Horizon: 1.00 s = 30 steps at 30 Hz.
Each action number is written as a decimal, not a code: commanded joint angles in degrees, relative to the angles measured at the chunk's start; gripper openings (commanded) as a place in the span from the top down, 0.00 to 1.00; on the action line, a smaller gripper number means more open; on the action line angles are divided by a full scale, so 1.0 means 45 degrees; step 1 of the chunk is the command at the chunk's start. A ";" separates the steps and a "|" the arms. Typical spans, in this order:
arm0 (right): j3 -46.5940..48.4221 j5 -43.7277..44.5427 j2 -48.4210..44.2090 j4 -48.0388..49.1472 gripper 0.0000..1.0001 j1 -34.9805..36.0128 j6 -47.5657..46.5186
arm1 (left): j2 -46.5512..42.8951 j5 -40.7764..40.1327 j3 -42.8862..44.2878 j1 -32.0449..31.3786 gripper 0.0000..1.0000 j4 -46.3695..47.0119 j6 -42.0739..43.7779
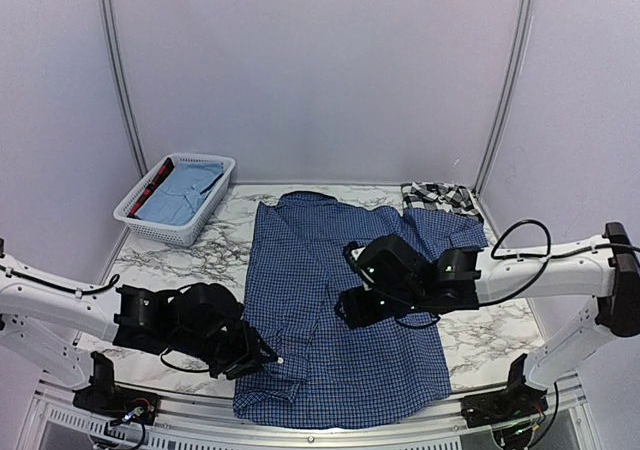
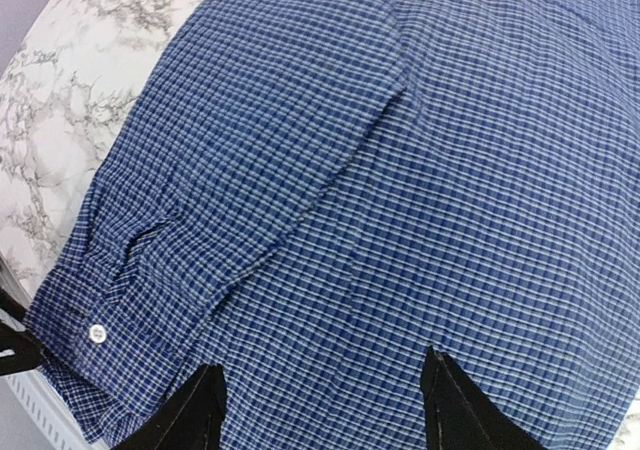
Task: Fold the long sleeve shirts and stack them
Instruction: Fold the sleeve of the 1/3-folded shirt.
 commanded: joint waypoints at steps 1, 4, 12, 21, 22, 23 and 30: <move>-0.0827 0.0515 -0.1370 -0.0501 0.37 -0.1077 0.0546 | -0.0055 -0.1079 0.1450 -0.0101 0.62 -0.3832 0.3171; -0.1394 0.0974 -0.2254 -0.0847 0.38 -0.1856 0.0674 | 0.0311 -0.1352 0.2368 -0.0168 0.67 -0.4417 0.4022; -0.2592 0.0513 -0.3634 -0.0981 0.38 -0.3487 0.0429 | 0.1773 -0.1591 0.3925 -0.0891 0.77 -0.5169 0.4677; -0.3042 0.0458 -0.3958 -0.1043 0.38 -0.4659 0.0180 | 0.1018 -0.1845 0.3441 -0.1166 0.74 -0.5128 0.5029; -0.3138 0.0430 -0.3992 -0.0967 0.38 -0.4991 0.0084 | 0.1296 -0.1863 0.3834 -0.1169 0.74 -0.5125 0.5406; -0.3209 0.0370 -0.3960 -0.0889 0.38 -0.5323 0.0002 | 0.1609 -0.1911 0.4232 -0.1165 0.73 -0.5115 0.5759; -0.3777 -0.0588 -0.4746 -0.0586 0.39 -0.7597 -0.0390 | 0.4599 -0.2310 0.7873 -0.0858 0.73 -0.5078 0.8535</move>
